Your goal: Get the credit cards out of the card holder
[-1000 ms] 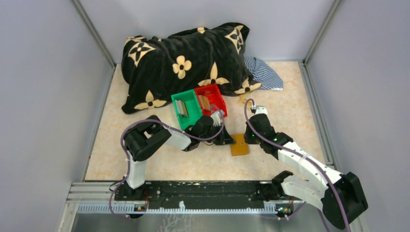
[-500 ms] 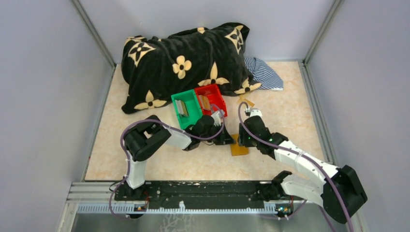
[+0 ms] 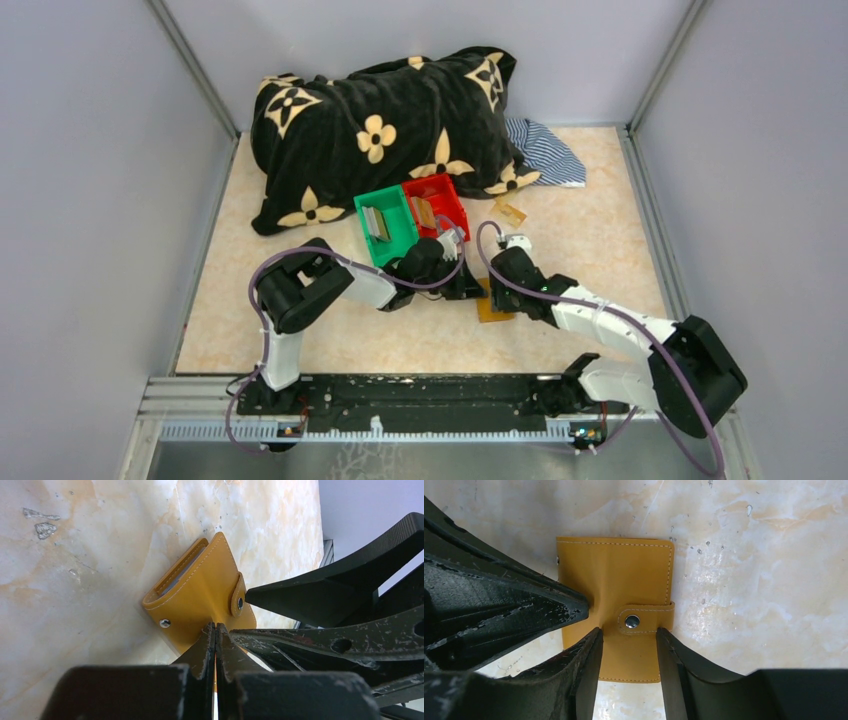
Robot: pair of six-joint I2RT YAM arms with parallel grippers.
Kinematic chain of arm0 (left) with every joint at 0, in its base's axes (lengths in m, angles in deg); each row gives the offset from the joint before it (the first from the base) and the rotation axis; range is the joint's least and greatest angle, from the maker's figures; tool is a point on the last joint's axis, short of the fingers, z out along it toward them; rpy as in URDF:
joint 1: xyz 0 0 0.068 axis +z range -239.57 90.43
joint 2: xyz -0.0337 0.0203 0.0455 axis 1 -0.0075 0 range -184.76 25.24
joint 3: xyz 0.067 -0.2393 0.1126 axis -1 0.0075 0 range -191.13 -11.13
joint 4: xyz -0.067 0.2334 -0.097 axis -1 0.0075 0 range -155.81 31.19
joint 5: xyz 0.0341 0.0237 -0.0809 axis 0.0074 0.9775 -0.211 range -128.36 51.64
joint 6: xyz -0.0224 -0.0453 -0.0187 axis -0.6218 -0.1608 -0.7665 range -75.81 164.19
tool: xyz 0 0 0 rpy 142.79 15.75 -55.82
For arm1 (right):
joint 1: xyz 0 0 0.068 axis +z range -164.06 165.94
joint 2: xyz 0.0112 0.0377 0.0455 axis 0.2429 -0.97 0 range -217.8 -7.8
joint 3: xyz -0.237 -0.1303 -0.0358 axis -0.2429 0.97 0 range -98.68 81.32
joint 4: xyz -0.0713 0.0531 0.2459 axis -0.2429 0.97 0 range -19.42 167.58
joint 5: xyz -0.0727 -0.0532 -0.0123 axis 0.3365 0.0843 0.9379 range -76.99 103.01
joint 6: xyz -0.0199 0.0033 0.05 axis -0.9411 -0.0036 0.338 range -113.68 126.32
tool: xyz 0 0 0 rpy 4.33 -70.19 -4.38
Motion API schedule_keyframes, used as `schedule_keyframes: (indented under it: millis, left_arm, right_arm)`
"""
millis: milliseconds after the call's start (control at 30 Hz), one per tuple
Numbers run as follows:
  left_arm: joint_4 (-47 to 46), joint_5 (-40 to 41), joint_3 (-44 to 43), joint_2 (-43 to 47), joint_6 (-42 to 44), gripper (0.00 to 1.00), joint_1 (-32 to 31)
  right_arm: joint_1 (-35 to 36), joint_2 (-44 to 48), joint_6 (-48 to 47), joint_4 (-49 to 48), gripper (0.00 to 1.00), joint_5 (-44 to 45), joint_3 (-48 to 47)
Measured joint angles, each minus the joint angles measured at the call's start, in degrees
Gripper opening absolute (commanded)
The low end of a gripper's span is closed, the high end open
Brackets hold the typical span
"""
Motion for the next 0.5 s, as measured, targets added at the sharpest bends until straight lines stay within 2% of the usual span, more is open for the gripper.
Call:
schedule_keyframes:
  millis: [300,433,500]
  left_arm:
    - [0.28,0.09,-0.11,0.0,0.04,0.0,0.0]
    - [0.24,0.09,-0.11,0.0,0.04,0.0,0.0]
    - [0.22,0.09,-0.11,0.0,0.04,0.0,0.0]
  right_arm:
    - [0.35,-1.01,3.52,0.13,0.3,3.3,-0.07]
    - [0.35,-1.01,5.25,0.24,0.22,3.58,-0.07]
    - [0.35,-1.01,5.86,0.24,0.14,3.65,-0.07]
